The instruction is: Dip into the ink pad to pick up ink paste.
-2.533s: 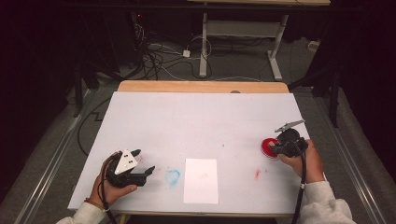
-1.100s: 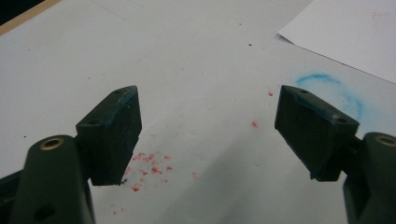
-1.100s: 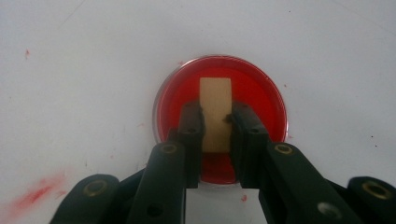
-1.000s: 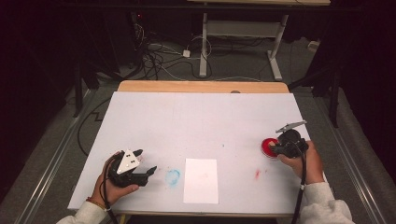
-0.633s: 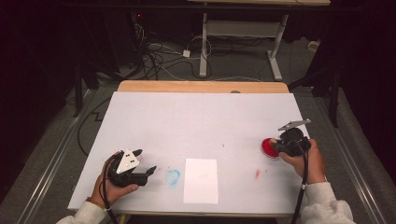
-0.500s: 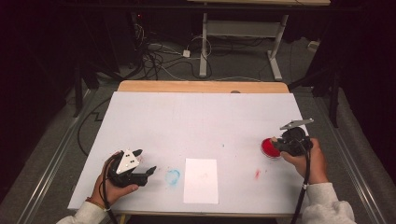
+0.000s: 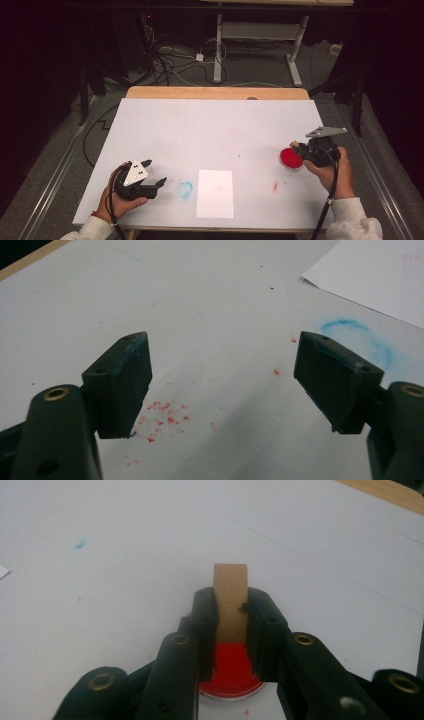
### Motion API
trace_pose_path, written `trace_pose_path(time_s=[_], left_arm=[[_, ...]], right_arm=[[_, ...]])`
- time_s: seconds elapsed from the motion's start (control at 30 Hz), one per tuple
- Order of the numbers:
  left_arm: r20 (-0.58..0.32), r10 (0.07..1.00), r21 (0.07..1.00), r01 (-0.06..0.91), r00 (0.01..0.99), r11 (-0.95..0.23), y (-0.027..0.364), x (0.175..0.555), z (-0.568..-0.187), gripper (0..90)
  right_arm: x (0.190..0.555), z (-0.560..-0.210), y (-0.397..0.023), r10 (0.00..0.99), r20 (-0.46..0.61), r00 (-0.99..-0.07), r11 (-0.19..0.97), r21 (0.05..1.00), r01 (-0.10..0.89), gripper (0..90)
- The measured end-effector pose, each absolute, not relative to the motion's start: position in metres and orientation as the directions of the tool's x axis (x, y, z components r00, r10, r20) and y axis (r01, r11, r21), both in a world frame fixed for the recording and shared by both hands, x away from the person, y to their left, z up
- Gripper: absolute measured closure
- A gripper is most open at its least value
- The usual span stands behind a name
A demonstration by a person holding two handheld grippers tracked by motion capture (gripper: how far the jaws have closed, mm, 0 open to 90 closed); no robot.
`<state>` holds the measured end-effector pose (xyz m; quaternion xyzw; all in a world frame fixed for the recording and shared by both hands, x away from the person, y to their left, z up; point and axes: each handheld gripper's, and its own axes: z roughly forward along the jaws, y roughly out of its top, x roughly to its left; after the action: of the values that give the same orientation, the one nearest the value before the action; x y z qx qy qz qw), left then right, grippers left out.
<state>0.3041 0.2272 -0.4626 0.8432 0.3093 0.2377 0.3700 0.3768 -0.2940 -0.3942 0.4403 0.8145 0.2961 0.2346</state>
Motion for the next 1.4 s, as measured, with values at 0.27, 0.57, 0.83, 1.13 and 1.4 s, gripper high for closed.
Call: trace_pose_path(time_s=[0.27, 0.57, 0.83, 1.13, 1.4], left_arm=[[0.160, 0.705, 0.773, 0.356, 0.691, -0.524, 0.229, 0.306, -0.464, 22.3], [0.161, 0.707, 0.773, 0.357, 0.688, -0.524, 0.232, 0.308, -0.464, 22.3], [0.157, 0.708, 0.774, 0.360, 0.688, -0.521, 0.233, 0.307, -0.465, 22.3], [0.157, 0.706, 0.771, 0.361, 0.690, -0.524, 0.234, 0.306, -0.465, 22.3], [0.165, 0.705, 0.766, 0.361, 0.690, -0.532, 0.234, 0.304, -0.466, 22.3]], right_arm=[[0.368, -0.382, -0.293, 0.839, -0.109, -0.532, 0.426, 0.741, 0.519, 76.1], [0.359, -0.369, -0.282, 0.806, -0.124, -0.579, 0.440, 0.779, 0.447, 76.1], [0.350, -0.357, -0.273, 0.782, -0.140, -0.608, 0.457, 0.792, 0.405, 76.1], [0.348, -0.357, -0.262, 0.755, -0.141, -0.640, 0.478, 0.787, 0.391, 76.1], [0.345, -0.356, -0.255, 0.736, -0.144, -0.662, 0.493, 0.783, 0.378, 76.1]])
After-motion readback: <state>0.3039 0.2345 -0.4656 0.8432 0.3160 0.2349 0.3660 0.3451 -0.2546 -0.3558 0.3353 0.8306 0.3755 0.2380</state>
